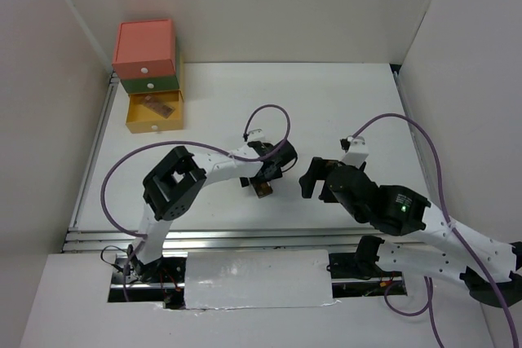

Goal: Organize the makeup

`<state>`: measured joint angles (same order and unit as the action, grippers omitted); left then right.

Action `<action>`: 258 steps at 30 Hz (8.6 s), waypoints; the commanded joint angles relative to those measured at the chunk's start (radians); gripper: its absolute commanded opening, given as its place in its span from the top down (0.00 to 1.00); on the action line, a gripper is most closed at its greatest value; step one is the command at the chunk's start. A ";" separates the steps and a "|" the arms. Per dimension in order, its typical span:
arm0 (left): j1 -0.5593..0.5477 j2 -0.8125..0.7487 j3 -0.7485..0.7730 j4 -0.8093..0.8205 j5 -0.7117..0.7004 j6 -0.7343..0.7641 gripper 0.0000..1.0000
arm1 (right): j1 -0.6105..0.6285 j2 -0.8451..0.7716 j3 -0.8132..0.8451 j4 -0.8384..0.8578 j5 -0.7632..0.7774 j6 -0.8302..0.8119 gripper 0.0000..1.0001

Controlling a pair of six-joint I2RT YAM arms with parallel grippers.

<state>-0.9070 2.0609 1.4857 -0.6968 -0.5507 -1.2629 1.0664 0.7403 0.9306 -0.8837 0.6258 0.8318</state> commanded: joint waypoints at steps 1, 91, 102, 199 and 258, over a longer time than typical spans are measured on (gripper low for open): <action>0.000 0.004 -0.059 -0.001 -0.008 -0.027 0.11 | -0.002 -0.028 -0.004 0.068 -0.005 -0.025 0.00; 0.177 0.133 0.418 0.002 0.057 0.571 0.01 | -0.013 -0.082 -0.065 0.198 -0.072 -0.137 0.00; 0.177 0.185 0.332 0.051 0.146 0.547 0.00 | -0.123 0.079 -0.091 0.270 -0.089 -0.117 0.00; 1.089 -0.058 -0.228 0.813 0.311 0.053 0.95 | -0.163 0.194 -0.092 0.542 -0.383 -0.342 0.00; 1.064 -0.823 -0.366 0.502 0.256 0.295 0.01 | -0.175 0.200 0.066 0.436 -0.352 -0.355 0.00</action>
<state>0.1871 1.4609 1.1259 -0.0975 -0.3080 -1.0958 0.8989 1.0084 0.9184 -0.3832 0.2085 0.4637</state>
